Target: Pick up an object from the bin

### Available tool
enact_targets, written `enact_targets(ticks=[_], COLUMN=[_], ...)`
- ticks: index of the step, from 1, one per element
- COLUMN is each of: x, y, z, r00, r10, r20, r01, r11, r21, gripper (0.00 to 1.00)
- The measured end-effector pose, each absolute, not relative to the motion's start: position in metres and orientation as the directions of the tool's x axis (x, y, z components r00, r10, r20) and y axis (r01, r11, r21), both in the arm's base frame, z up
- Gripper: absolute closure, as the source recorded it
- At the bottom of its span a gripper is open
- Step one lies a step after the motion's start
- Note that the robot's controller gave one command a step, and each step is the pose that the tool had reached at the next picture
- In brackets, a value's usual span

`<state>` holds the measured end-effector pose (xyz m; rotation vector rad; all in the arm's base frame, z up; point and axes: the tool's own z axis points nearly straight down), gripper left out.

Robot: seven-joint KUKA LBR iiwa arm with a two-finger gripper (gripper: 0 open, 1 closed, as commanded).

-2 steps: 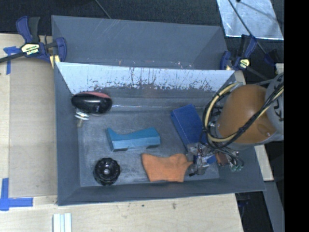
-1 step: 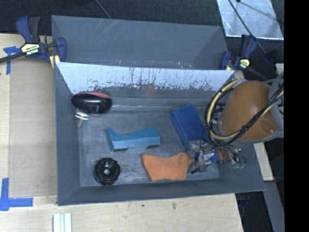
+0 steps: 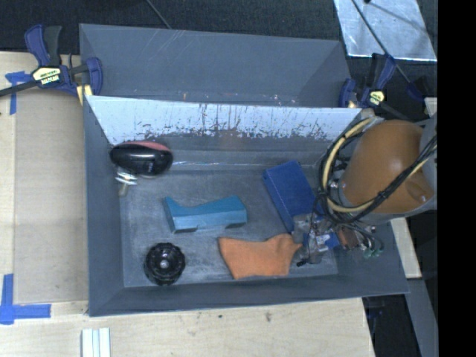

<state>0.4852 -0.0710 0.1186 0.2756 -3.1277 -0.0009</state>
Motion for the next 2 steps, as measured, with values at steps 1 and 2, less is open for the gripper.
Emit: enact_targets(ticks=[1, 2], x=[0.485, 0.487], y=[-0.071, -0.071], z=[0.138, 0.149], r00=[-0.985, -0.985], r10=[-0.175, -0.175], r20=[0.000, -0.005], r01=[-0.175, -0.175], r11=[0.985, 0.985], r21=[0.000, -0.002], gripper=[1.00, 1.00])
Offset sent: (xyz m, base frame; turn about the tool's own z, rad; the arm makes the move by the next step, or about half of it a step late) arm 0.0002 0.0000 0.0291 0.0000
